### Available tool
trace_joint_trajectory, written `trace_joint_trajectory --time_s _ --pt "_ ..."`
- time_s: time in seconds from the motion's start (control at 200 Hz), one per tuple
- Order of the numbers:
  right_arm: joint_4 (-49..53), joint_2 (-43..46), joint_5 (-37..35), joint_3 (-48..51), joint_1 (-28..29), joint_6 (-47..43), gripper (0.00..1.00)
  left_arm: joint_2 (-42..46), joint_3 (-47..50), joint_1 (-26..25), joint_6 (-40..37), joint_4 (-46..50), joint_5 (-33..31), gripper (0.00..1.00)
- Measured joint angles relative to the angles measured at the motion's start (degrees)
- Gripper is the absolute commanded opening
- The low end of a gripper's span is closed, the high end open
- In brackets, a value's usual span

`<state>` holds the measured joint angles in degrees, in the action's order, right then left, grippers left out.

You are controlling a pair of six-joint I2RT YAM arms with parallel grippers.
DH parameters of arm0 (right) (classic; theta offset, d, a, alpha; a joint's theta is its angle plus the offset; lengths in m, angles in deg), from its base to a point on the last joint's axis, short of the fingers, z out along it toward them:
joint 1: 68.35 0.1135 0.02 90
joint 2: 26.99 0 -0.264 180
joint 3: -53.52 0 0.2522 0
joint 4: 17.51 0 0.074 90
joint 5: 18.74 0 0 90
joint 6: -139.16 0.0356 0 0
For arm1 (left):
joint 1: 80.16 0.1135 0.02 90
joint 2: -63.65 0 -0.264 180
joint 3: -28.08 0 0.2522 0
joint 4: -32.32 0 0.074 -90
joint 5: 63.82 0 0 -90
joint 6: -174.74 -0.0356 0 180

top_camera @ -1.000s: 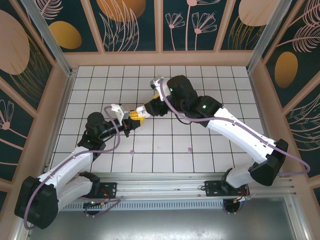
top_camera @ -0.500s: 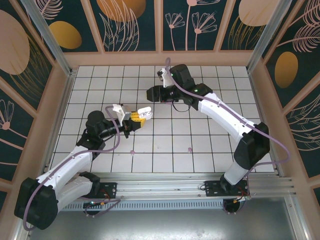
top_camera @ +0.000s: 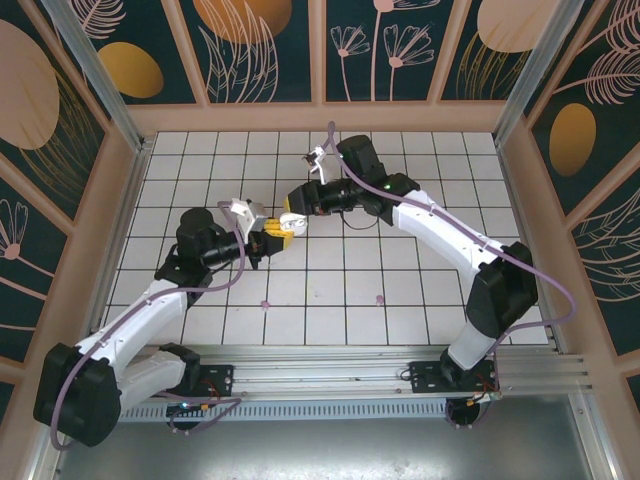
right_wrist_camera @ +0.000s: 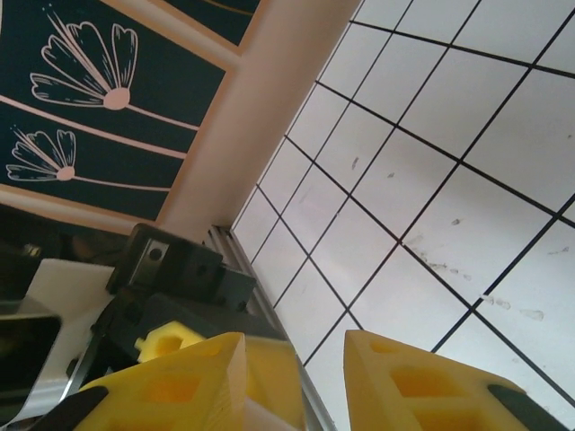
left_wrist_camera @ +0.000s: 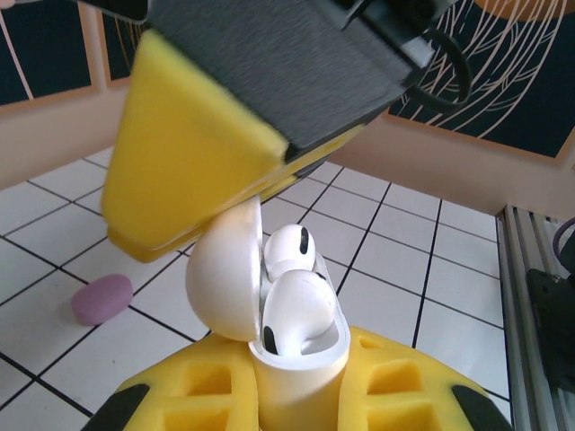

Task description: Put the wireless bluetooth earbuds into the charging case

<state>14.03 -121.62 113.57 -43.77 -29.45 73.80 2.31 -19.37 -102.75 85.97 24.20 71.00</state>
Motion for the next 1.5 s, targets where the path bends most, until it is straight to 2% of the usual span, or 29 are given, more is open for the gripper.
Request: trace_joint_trajectory --time_s 0.365,0.49,0.596,0.801,0.956,1.266,1.501 --pt "3.3 5.9 0.8 1.2 0.3 -6.0 0.35 -1.8 -0.9 0.9 0.0 -0.2 -0.7 0.0" --pt "3.5 9.1 -0.5 3.0 0.0 -6.6 0.41 -2.0 -0.9 1.1 0.0 -0.2 -1.0 0.0" --pt "3.3 11.7 -3.7 5.5 -1.0 -6.1 0.43 -2.2 -0.9 1.3 0.4 -0.2 -1.8 0.0" --pt "3.2 13.2 -15.0 11.2 -5.6 -1.8 0.45 -6.2 -0.9 1.3 6.0 -1.4 -5.3 0.0" --pt "4.6 8.2 -22.3 13.4 -7.3 1.4 0.51 -12.0 -1.7 2.1 12.0 -0.7 -9.2 0.0" --pt "5.7 -5.8 -31.5 13.8 -6.5 4.2 0.62 -26.9 -3.6 6.6 23.4 0.8 -12.8 0.0" --pt "6.5 -14.2 -36.8 9.8 -4.9 4.5 0.68 -29.4 -3.5 7.0 26.1 1.6 -17.6 0.07"
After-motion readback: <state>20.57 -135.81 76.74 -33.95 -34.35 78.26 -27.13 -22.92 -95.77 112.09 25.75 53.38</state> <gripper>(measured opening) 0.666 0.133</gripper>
